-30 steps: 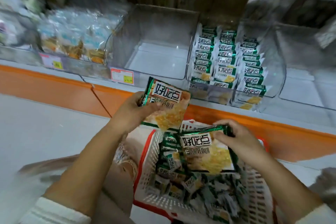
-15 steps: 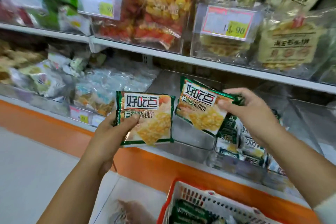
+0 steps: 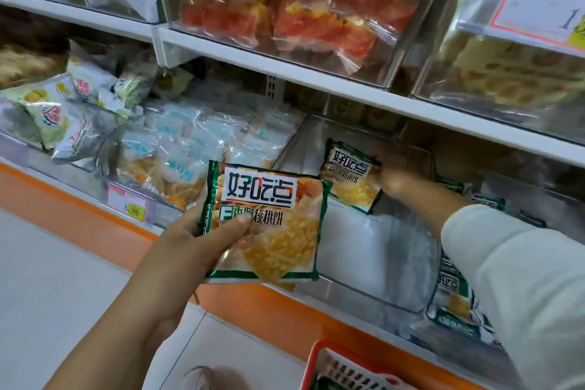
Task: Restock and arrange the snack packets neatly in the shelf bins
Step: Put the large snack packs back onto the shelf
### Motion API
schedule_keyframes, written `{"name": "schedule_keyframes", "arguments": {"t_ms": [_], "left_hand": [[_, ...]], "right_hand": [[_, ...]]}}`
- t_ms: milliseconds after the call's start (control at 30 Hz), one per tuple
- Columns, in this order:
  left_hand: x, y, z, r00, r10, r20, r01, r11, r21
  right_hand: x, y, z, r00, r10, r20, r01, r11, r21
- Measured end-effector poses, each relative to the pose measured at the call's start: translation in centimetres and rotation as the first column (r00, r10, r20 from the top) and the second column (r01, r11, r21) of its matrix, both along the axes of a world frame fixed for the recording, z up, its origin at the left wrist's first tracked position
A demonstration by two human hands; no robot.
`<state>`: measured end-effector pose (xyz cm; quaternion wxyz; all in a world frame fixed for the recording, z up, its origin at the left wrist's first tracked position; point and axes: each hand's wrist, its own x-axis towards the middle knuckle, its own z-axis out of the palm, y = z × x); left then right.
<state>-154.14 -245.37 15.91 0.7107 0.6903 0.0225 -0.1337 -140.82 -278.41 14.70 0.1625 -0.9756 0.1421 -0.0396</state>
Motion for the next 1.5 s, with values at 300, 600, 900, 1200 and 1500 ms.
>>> {"name": "schedule_keyframes", "arguments": {"t_ms": [300,600,900,1200,1500], "left_hand": [[0.0,-1.2,0.6,0.998,-0.051,0.024,0.050,0.997,0.053],[-1.1,-2.8,1.3,0.990,-0.084,0.117,0.081,0.996,0.023],[-0.1,-0.5,-2.4,0.948,-0.065,0.310,-0.105,0.860,0.500],[0.4,-0.6,-3.1,0.912,-0.183,0.368,-0.061,0.825,0.562],[-3.1,-2.4,-3.5,0.854,-0.135,0.502,-0.233,0.765,0.601]], "right_hand": [[-3.4,2.8,3.2,0.985,0.046,0.168,-0.069,0.988,0.137],[-11.2,6.8,7.9,0.896,0.438,0.066,-0.420,0.792,0.443],[-3.6,0.8,2.1,0.991,0.136,0.018,-0.137,0.977,0.162],[-0.8,0.4,-0.8,0.998,0.060,-0.032,-0.065,0.978,-0.199],[-16.3,4.2,2.9,0.854,0.199,0.480,-0.282,0.954,0.105]]}}
